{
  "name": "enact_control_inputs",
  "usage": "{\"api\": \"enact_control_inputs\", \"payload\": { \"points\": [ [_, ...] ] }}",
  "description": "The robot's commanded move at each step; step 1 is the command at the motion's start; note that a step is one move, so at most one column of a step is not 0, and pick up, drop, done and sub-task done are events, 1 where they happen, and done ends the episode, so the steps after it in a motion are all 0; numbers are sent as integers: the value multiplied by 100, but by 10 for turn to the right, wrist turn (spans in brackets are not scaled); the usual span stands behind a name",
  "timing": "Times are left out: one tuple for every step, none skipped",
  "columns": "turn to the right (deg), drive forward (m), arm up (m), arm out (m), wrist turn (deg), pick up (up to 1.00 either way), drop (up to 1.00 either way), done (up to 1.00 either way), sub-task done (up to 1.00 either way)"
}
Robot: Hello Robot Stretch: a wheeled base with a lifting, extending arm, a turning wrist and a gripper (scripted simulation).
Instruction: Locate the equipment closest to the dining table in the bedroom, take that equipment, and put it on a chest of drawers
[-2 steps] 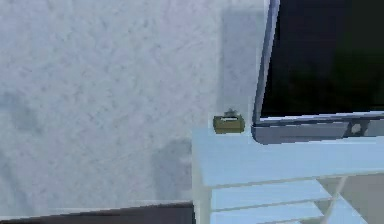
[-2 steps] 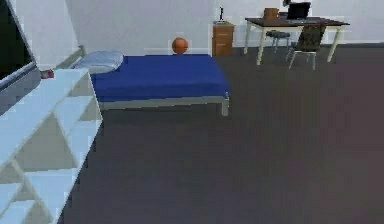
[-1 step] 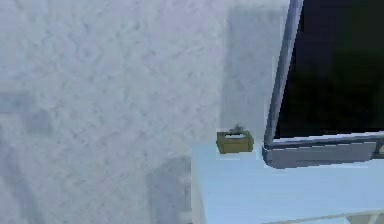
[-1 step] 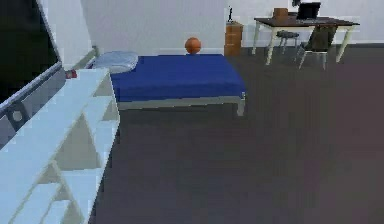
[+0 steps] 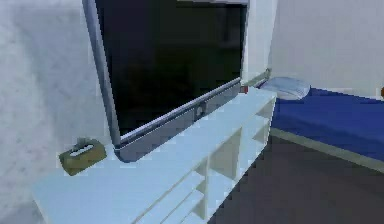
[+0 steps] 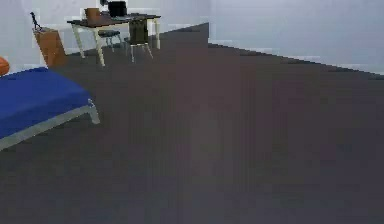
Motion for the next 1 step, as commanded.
{"api": "enact_control_inputs", "payload": {
  "points": [
    [450,0,0,0,0,0,0,0,0]
  ]
}}
